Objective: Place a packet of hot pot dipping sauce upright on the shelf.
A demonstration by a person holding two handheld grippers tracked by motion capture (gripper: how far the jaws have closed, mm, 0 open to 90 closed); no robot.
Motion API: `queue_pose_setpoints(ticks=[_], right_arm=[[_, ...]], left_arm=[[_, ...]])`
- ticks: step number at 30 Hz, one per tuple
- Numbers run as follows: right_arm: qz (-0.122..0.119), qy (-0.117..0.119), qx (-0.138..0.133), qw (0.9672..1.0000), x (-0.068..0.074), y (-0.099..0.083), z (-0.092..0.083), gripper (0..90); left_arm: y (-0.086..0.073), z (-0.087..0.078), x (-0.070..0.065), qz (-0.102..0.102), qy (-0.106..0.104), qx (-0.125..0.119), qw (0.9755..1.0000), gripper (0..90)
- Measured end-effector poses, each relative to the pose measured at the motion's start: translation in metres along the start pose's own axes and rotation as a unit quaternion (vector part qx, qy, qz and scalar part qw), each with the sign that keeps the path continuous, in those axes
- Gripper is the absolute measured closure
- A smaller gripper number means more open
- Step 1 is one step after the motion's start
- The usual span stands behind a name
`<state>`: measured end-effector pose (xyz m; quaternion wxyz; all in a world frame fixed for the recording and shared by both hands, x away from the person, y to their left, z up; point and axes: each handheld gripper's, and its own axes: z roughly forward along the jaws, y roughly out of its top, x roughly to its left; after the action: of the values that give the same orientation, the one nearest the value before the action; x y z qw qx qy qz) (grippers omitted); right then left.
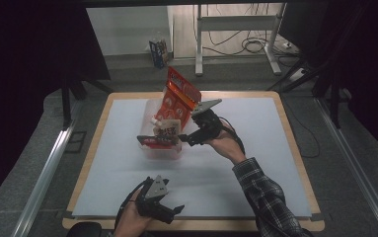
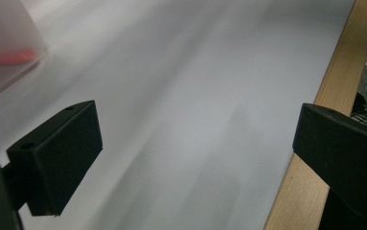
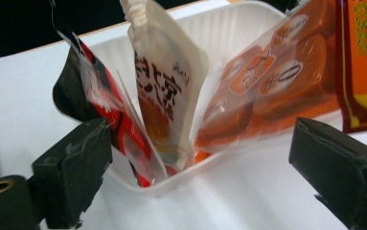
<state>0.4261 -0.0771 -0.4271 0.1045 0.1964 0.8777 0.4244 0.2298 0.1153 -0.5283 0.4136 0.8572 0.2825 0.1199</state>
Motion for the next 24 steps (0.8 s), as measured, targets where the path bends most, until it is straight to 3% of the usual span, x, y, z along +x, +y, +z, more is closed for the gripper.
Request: queue_pose_setpoints(ticks=[14, 19, 24], right_arm=[[-0.002, -0.006, 0.002, 1.0000, 0.014, -0.017, -0.007, 0.0], [0.011, -0.002, 0.002, 0.9999, 0.018, -0.025, -0.010, 0.0], [-0.001, -0.002, 0.012, 0.9999, 0.019, -0.029, -0.009, 0.0]], left_arm=[[-0.002, -0.006, 0.004, 0.013, 0.018, -0.010, 0.9997, 0.8], [-0.005, -0.012, 0.009, 0.005, 0.027, -0.010, 0.9996, 0.8], [-0.007, -0.016, 0.012, 0.005, 0.034, -0.005, 0.9994, 0.9]])
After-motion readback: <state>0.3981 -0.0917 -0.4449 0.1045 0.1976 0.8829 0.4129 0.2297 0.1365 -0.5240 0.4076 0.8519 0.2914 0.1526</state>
